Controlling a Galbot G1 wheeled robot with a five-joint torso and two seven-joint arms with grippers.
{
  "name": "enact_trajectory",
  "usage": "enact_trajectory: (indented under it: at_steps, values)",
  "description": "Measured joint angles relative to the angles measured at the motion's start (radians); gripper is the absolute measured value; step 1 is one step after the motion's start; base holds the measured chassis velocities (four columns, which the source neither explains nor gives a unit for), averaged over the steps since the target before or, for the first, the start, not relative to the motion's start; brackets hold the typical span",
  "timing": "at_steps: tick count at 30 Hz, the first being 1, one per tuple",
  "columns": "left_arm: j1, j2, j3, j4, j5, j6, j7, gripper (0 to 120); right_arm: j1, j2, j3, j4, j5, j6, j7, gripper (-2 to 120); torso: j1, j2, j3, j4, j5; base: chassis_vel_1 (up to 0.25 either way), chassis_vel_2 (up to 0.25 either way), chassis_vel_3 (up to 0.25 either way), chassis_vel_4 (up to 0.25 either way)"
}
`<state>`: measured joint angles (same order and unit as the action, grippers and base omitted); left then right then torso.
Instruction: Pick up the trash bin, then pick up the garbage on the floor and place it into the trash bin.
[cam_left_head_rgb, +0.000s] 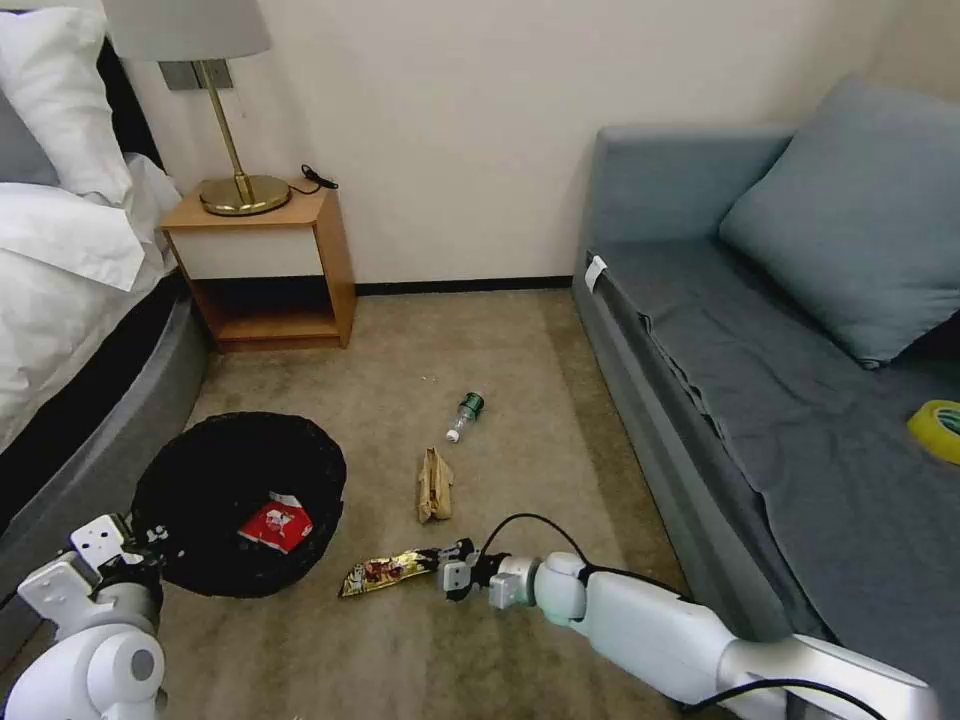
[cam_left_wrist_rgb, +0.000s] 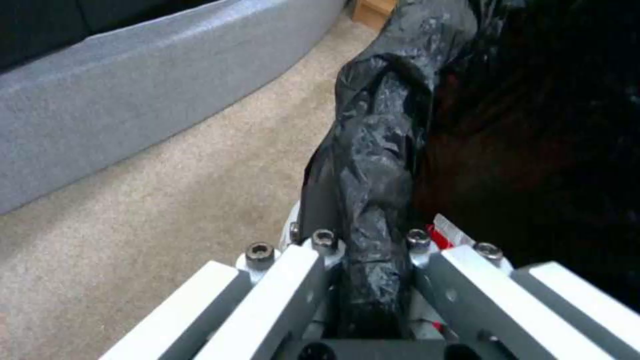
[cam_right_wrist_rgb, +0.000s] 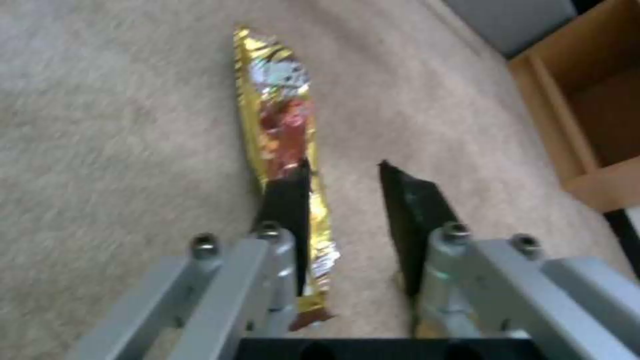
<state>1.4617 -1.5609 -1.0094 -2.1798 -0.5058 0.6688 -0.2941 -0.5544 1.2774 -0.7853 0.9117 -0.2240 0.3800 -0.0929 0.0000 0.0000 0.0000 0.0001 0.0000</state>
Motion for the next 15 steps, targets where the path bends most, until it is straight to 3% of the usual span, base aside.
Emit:
enact_trajectory:
  at_steps: [15]
  values:
    - [0.002, -0.005, 0.007, 0.0, 0.007, -0.003, 0.004, 2, 0.012, 0.069, -0.016, -0.166, -0.033, 0.008, -0.009, 80, 0.0, 0.0, 0.0, -0.0001, -0.0001, 0.0, 0.0, 0.0, 0.0]
